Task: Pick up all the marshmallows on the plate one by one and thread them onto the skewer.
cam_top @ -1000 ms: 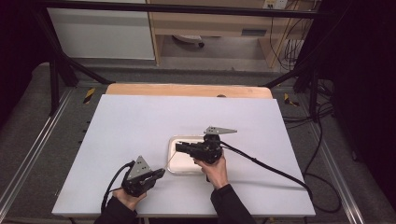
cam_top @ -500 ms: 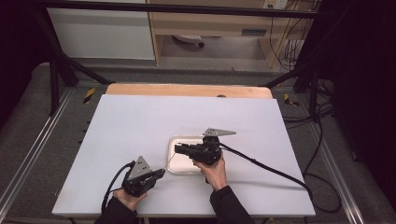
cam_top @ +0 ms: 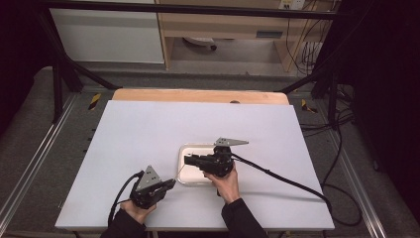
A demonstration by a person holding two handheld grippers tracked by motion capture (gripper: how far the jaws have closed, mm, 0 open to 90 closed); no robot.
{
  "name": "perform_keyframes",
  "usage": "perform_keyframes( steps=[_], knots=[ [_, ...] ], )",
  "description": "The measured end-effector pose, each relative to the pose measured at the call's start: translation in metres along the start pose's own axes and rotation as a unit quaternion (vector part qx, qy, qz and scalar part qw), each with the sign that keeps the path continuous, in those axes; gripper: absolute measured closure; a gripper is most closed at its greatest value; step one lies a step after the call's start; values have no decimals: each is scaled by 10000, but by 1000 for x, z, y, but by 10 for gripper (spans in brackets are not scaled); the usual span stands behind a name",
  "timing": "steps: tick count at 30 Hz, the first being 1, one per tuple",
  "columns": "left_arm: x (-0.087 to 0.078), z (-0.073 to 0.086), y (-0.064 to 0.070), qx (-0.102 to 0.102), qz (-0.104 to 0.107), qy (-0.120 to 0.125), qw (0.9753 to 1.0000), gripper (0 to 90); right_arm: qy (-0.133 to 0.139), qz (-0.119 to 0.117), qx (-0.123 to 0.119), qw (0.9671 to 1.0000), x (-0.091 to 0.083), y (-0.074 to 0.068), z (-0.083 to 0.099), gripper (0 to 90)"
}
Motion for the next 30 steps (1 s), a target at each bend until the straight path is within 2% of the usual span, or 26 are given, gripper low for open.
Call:
perform_keyframes(
  steps=[2,4,8,11,13,16,22,25,30],
  knots=[
    [0,-2,1,-41,54,133,9999,889,-110,-42,-5,9999,1,1,2,808],
    [3,-6,2,-43,24,55,10000,889,-234,-146,73,9996,6,1,10,807],
    [7,-4,1,-79,24,19,10000,889,-265,-33,28,9996,7,2,12,805],
    [8,-7,2,-135,65,123,9998,888,-372,-155,89,9991,10,2,17,800],
    [11,-8,4,-99,-1,110,9999,888,-393,-103,40,9992,11,1,21,799],
    [14,-10,3,-187,64,153,9997,887,-472,-71,46,9989,12,1,23,795],
    [15,-10,3,-173,57,168,9997,887,-479,-24,-5,9988,12,1,25,778],
    [14,-9,1,-223,44,169,9996,886,-451,52,-49,9990,10,0,21,686],
    [11,-6,-3,-292,79,210,9993,886,-495,275,-384,9977,1,-3,12,467]
  ],
)
Point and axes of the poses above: each handheld gripper's, and its own axes: x roughly forward along the jaws, z roughly out of its underside, y roughly to its right, the point moved 1 cm from there along x, roughly forward along the jaws, and after that the axes turned 5 degrees about y, right-handed, at the moved point
